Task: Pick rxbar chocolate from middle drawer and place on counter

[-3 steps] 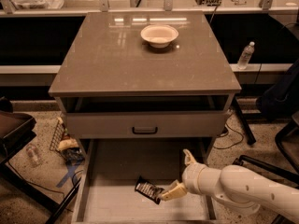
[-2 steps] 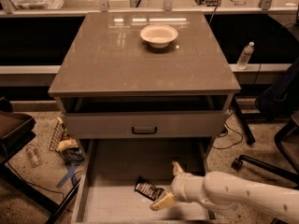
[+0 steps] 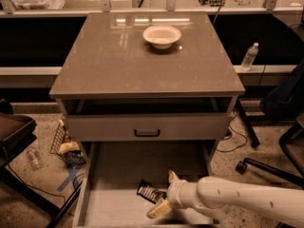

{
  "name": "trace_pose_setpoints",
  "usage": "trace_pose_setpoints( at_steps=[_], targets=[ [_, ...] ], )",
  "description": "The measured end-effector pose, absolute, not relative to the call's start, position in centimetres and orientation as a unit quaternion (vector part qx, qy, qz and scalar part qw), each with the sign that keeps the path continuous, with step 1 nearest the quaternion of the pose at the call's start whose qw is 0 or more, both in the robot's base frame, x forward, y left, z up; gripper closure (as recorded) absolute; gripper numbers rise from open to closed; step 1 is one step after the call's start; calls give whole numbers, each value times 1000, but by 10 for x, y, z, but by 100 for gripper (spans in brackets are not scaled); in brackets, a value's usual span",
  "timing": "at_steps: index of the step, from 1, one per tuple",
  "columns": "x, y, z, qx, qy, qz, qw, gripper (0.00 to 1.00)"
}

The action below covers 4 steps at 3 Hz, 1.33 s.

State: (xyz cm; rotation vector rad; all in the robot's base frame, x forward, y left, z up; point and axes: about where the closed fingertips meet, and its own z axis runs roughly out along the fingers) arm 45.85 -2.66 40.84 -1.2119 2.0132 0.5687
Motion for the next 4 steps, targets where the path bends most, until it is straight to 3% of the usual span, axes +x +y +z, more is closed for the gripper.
trace_pose_setpoints(
  at_steps=[3, 4],
  targets=[
    [482, -7, 367, -499, 769, 189, 352, 0],
    [478, -4, 352, -522, 764, 169, 340, 17]
  ],
)
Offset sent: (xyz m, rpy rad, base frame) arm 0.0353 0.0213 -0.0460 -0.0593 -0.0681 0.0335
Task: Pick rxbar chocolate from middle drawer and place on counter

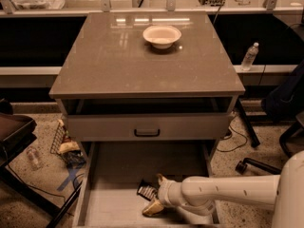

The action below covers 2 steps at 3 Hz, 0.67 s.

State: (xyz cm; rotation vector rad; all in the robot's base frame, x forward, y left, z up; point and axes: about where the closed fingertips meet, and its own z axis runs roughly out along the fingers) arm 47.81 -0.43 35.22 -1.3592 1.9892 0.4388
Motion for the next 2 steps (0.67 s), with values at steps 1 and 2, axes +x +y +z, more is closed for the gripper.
trace_pose_setpoints(
  at_steps=[1, 2],
  targets=[
    [473, -4, 346, -531, 763, 157, 332, 40],
    [473, -4, 354, -532, 763, 157, 332, 72]
  ],
)
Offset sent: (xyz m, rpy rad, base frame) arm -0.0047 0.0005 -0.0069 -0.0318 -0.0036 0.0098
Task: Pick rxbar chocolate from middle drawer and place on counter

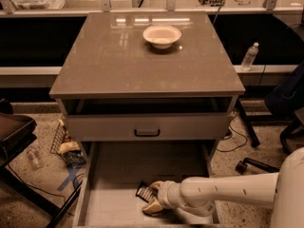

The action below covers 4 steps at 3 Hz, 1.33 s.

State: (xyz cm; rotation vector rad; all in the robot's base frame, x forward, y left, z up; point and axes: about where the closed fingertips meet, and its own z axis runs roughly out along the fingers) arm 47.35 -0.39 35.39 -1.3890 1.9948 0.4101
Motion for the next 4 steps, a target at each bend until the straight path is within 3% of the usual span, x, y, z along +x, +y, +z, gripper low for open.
trace_pose_setpoints(
  at_steps=[1, 2, 4],
  targets=[
    [473, -4, 354, -532, 763, 157, 332, 94],
    [473, -4, 356, -532, 763, 157, 332, 100],
    [479, -12, 371, -532, 758, 168, 339, 100]
  ],
)
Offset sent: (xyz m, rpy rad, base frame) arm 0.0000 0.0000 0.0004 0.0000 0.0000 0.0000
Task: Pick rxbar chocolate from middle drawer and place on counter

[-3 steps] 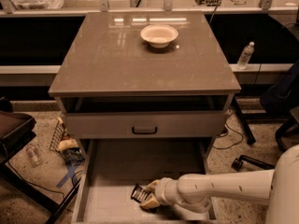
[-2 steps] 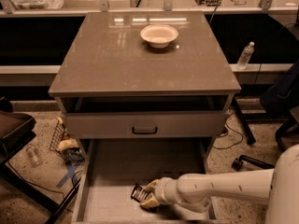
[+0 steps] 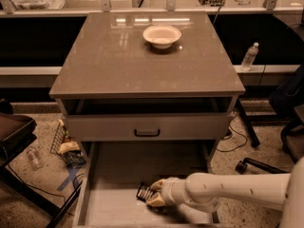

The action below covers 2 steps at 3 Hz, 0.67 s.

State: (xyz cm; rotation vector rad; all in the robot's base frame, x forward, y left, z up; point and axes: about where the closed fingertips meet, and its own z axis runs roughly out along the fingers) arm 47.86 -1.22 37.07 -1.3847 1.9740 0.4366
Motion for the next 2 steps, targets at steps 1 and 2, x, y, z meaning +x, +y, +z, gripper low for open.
trace_pose_setpoints(
  at_steps=[1, 2],
  targets=[
    [520, -74, 442, -526, 750, 164, 366, 100],
    [534, -106, 490, -538, 735, 173, 374, 100]
  ],
)
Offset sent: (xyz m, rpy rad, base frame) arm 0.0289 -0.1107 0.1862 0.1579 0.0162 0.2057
